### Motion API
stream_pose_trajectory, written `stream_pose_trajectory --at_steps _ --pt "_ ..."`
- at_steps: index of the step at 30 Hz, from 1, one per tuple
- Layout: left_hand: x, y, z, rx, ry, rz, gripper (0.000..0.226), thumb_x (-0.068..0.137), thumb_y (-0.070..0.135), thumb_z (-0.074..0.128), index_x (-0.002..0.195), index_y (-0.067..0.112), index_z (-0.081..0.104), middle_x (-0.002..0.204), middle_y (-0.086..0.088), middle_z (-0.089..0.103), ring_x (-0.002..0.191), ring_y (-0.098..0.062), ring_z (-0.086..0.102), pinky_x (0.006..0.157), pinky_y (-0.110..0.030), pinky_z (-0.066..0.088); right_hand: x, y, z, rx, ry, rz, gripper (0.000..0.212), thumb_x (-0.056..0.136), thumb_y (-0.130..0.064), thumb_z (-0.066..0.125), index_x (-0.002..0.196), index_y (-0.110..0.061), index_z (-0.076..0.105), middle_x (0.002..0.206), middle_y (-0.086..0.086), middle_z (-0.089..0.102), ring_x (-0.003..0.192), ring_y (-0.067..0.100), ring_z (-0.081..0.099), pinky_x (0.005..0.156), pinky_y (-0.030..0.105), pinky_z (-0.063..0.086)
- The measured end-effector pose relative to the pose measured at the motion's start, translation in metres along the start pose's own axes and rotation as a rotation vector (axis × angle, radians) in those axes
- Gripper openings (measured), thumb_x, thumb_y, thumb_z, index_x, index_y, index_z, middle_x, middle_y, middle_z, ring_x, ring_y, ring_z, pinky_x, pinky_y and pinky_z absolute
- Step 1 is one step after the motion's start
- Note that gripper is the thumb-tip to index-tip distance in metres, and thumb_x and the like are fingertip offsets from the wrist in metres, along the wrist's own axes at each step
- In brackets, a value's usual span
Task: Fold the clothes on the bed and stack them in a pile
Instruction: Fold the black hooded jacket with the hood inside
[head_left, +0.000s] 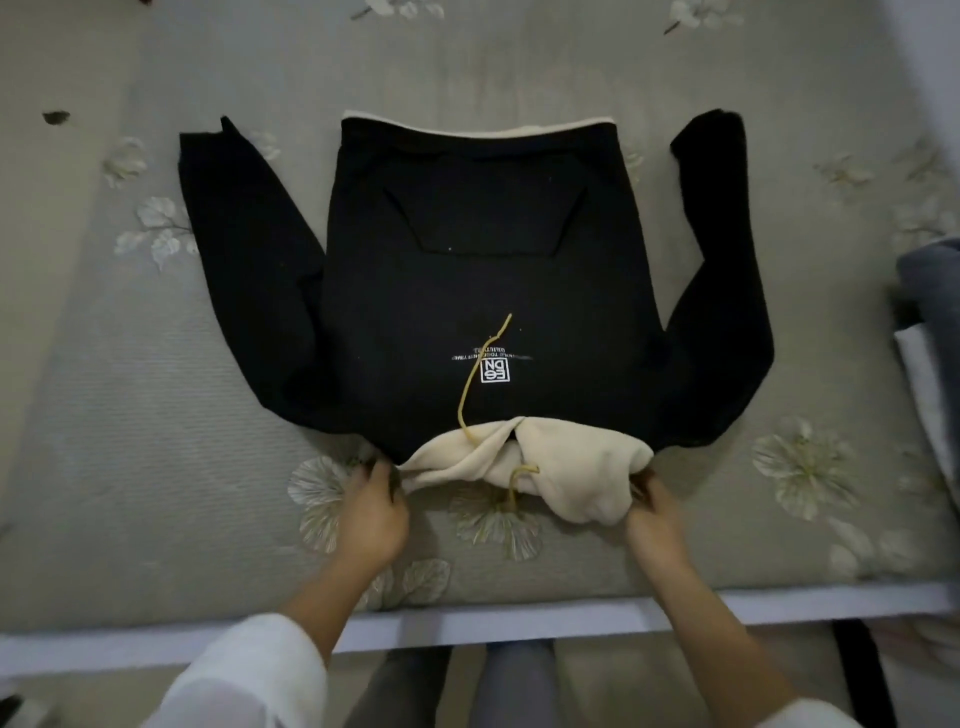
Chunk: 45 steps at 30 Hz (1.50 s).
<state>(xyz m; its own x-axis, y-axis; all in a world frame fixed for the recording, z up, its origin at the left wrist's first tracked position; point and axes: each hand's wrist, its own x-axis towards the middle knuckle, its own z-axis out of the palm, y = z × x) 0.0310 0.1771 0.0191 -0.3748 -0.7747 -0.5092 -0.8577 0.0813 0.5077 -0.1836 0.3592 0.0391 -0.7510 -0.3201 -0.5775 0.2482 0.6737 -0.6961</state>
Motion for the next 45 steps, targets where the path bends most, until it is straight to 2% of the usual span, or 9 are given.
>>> stream_pose_trajectory --at_steps 6,12,18,22,25,31,35,39,45 --pt "0.007 0.023 -0.007 0.233 -0.145 0.194 0.033 0.09 0.041 0.058 0.112 0.016 0.061 0.117 -0.014 0.043 0.112 -0.032 0.036 0.089 -0.035 0.031 0.007 -0.021 0.005 -0.061 -0.277 -0.073 0.046 0.083 0.007 0.057 0.1 -0.035 0.052 0.1 -0.024 0.053 0.08 -0.02 0.056 0.059 0.0 0.042" --pt "-0.011 0.041 -0.025 -0.199 -0.326 0.217 0.024 0.096 0.04 0.049 0.099 0.021 0.064 0.093 0.002 0.069 0.09 -0.016 0.063 0.078 -0.036 0.049 -0.008 -0.03 0.005 -0.048 -0.332 -0.053 0.021 0.092 -0.002 0.051 0.091 -0.016 0.066 0.087 -0.003 0.068 0.079 0.003 0.061 0.06 0.008 0.045" --pt "-0.023 0.026 -0.052 -0.222 -0.69 -0.214 0.026 0.093 0.045 0.049 0.09 0.027 0.069 0.079 0.003 0.071 0.065 -0.011 0.065 0.053 -0.023 0.048 -0.026 -0.021 -0.022 -0.145 -0.314 0.217 0.033 0.098 -0.026 0.047 0.104 0.002 0.062 0.093 0.027 0.065 0.083 0.038 0.064 0.059 0.041 0.047" --pt "-0.021 0.019 -0.063 -0.278 -0.925 -0.413 0.024 0.092 0.033 0.052 0.092 0.011 0.062 0.064 -0.005 0.061 0.048 -0.015 0.054 0.041 -0.023 0.042 -0.043 -0.02 -0.037 0.07 -0.549 0.469 0.034 0.096 -0.029 0.05 0.078 -0.012 0.073 0.063 0.007 0.067 0.057 0.017 0.065 0.053 0.028 0.053" --pt "-0.012 0.029 -0.072 -0.624 -0.897 -0.523 0.02 0.09 0.018 0.056 0.101 0.004 0.063 0.067 -0.006 0.058 0.048 -0.013 0.052 0.037 -0.022 0.045 -0.03 -0.028 -0.039 0.252 -0.515 0.446 0.03 0.095 -0.024 0.052 0.109 -0.004 0.07 0.098 0.016 0.072 0.091 0.028 0.068 0.08 0.041 0.055" --pt "0.024 0.077 -0.091 -1.628 -0.595 -0.683 0.033 0.088 0.0 0.047 0.117 -0.015 0.051 0.094 -0.025 0.067 0.074 -0.027 0.07 0.065 -0.03 0.059 0.016 -0.082 -0.016 0.862 -0.144 0.413 0.015 0.095 -0.004 0.046 0.105 -0.002 0.057 0.078 0.011 0.071 0.066 0.017 0.07 0.056 0.026 0.058" --pt "0.051 0.091 -0.086 -2.002 -0.227 -0.588 0.071 0.096 0.009 0.046 0.152 0.009 0.002 0.14 -0.031 0.04 0.12 -0.04 0.053 0.098 -0.049 0.047 0.039 -0.104 0.001 1.206 -0.107 0.265 0.049 0.094 0.0 0.04 0.142 -0.006 0.034 0.131 0.017 0.055 0.118 0.028 0.058 0.1 0.041 0.047" --pt "0.066 0.088 -0.069 -1.615 -0.291 -0.38 0.06 0.098 0.016 0.044 0.151 0.018 0.017 0.145 -0.012 0.04 0.13 -0.029 0.045 0.101 -0.047 0.043 0.049 -0.104 0.025 0.629 -0.187 0.137 0.053 0.09 0.008 0.039 0.14 -0.01 0.041 0.127 0.005 0.059 0.121 0.02 0.054 0.103 0.036 0.043" --pt "0.078 0.067 -0.033 -0.286 -0.247 0.173 0.043 0.092 0.014 0.05 0.132 0.032 0.048 0.148 0.004 0.037 0.129 -0.005 0.039 0.102 -0.018 0.033 0.058 -0.09 0.063 -0.128 -0.233 -0.126 0.029 0.086 0.001 0.059 0.112 -0.011 0.062 0.106 0.0 0.064 0.108 0.017 0.058 0.085 0.019 0.043"
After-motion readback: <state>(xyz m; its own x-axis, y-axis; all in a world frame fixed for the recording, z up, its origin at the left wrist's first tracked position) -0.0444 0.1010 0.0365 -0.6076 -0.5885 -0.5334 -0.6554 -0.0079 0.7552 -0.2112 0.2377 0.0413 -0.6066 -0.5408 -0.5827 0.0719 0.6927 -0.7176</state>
